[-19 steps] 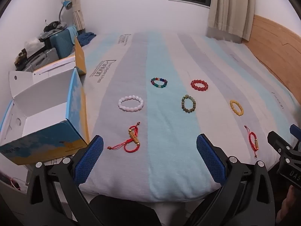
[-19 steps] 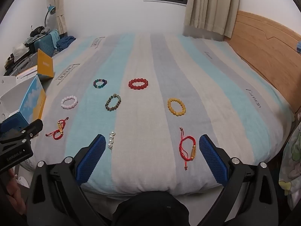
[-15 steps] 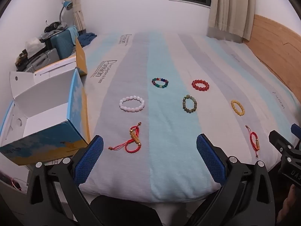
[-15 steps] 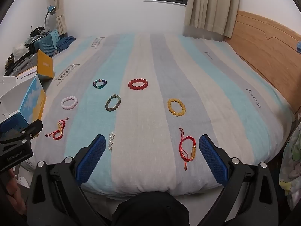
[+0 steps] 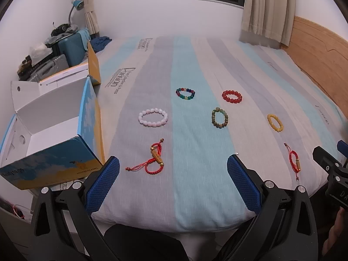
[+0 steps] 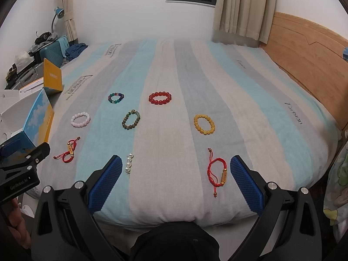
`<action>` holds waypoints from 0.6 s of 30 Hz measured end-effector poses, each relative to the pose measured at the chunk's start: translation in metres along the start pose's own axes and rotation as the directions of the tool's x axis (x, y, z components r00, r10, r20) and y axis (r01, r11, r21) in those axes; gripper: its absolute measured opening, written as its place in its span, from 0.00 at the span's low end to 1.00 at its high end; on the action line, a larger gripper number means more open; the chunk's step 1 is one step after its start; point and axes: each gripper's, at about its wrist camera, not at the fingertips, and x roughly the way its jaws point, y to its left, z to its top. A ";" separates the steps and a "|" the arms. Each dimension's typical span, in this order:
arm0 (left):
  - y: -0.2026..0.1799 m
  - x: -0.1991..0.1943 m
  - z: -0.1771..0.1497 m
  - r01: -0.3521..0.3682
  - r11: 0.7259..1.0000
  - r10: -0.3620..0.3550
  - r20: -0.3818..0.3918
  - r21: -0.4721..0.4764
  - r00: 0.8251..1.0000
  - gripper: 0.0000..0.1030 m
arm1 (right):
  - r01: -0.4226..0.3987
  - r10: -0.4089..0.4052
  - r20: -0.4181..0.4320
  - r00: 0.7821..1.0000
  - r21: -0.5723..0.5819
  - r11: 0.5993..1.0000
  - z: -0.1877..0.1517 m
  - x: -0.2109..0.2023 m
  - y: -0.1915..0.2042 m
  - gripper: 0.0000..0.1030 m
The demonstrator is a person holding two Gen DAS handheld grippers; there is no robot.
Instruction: Organize jewelry
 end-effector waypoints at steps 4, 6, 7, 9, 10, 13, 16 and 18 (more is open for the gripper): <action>-0.001 0.000 -0.001 0.019 1.000 -0.019 -0.009 -0.003 1.000 0.94 | 0.001 -0.001 -0.001 1.000 0.002 1.000 0.000 -0.001 -0.001 0.93; -0.001 -0.001 -0.001 0.022 1.000 -0.022 -0.008 -0.001 1.000 0.94 | 0.002 -0.002 -0.001 1.000 0.003 1.000 -0.001 -0.001 -0.001 0.93; -0.001 -0.001 -0.002 0.023 1.000 -0.023 -0.006 0.000 1.000 0.94 | 0.003 -0.003 -0.002 1.000 0.003 1.000 -0.001 -0.001 -0.001 0.93; -0.002 -0.001 -0.002 0.025 1.000 -0.025 -0.010 0.002 1.000 0.94 | 0.002 -0.002 -0.003 1.000 0.005 1.000 -0.002 -0.001 0.000 0.93; -0.002 -0.001 -0.002 0.026 1.000 -0.026 -0.009 0.003 1.000 0.94 | 0.004 -0.004 -0.003 1.000 0.005 1.000 -0.002 0.000 0.000 0.93; -0.003 -0.001 -0.002 0.027 1.000 -0.027 -0.010 0.005 1.000 0.94 | 0.003 -0.003 -0.002 1.000 0.005 1.000 -0.002 0.000 0.002 0.93; -0.003 0.000 0.000 0.027 1.000 -0.026 -0.012 0.005 1.000 0.94 | 0.001 -0.001 -0.004 1.000 0.006 1.000 -0.002 0.000 0.002 0.93; -0.003 0.000 0.000 0.029 1.000 -0.029 -0.012 0.004 1.000 0.94 | 0.002 -0.002 -0.003 1.000 0.005 1.000 -0.002 0.000 0.002 0.93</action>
